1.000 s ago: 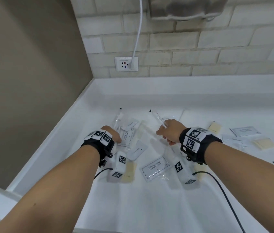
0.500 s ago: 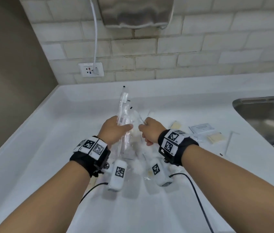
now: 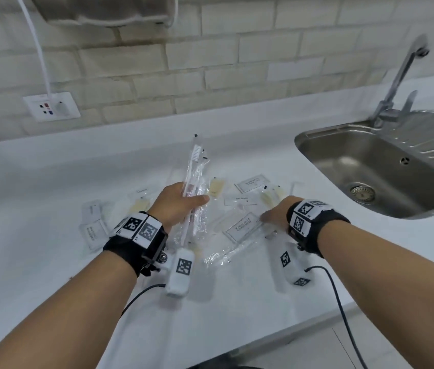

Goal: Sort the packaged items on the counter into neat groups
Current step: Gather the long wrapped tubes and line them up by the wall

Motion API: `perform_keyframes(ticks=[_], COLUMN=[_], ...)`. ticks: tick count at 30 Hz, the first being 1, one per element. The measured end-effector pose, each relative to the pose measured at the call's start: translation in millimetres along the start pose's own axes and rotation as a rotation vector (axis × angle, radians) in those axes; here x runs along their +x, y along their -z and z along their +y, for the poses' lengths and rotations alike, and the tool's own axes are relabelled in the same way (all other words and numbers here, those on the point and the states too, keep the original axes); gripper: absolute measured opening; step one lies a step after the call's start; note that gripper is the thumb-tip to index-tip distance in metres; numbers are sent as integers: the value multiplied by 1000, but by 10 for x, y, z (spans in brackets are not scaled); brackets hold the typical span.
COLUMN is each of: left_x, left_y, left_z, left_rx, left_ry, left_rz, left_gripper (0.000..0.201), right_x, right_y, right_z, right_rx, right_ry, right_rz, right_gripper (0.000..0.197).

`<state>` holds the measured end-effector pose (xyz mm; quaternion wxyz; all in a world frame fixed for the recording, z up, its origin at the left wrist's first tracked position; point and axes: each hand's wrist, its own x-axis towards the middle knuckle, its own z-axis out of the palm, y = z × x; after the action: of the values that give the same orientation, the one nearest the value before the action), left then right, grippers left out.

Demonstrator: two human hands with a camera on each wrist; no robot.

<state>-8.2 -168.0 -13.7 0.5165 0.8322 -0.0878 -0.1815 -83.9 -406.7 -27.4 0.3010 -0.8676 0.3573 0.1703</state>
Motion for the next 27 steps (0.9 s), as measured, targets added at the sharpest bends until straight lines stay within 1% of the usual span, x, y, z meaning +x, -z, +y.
perform_keyframes(ticks=[2, 4, 6, 8, 11, 13, 14, 15, 16, 19, 21, 22, 24, 26, 27], left_x=[34, 63, 81, 81, 55, 26, 13, -3, -17, -68, -92, -101, -121, -147, -163], left_y=[-48, -68, -68, -59, -18, 30, 53, 77, 99, 145, 185, 218, 306, 425, 484], left_z=[-3, -13, -36, -58, -89, -112, -128, -142, -157, -213, -258, -284, -330, -360, -363], left_rx=[-2, -3, -3, -2, -7, -13, -18, -24, -32, -48, -62, -73, -106, -156, -189], left_ry=[4, 12, 23, 32, 46, 44, 44, 49, 50, 46, 40, 38, 36, 34, 35], left_rz=[-1, 5, 6, 8, 22, 38, 47, 57, 64, 70, 62, 62, 69, 89, 97], left_gripper=[38, 41, 46, 49, 45, 38, 36, 35, 34, 32, 35, 36, 36, 33, 31], right_x=[-56, -113, -148, -104, -46, -65, -87, -111, -147, -283, -332, -342, -352, -375, -386], right_y=[-36, -52, -74, -114, -167, -163, -150, -143, -147, -237, -313, -326, -280, -180, -126], right_z=[-19, -86, -188, -300, -479, -562, -578, -579, -579, -549, -551, -567, -643, -785, -878], right_rx=[-82, -106, -41, 0, 107, 176, 178, 163, 111, -219, -368, -399, -386, -288, -226], right_ry=[15, 43, 44, 111, 279, 329, 329, 325, 312, 278, 274, 277, 282, 326, 376], right_rz=[-10, -10, -12, 28, 68, 106, 118, 114, 79, -47, -94, -108, -111, -95, -81], right_gripper=[31, 33, 29, 29, 38, 37, 35, 34, 34, 39, 34, 31, 26, 25, 26])
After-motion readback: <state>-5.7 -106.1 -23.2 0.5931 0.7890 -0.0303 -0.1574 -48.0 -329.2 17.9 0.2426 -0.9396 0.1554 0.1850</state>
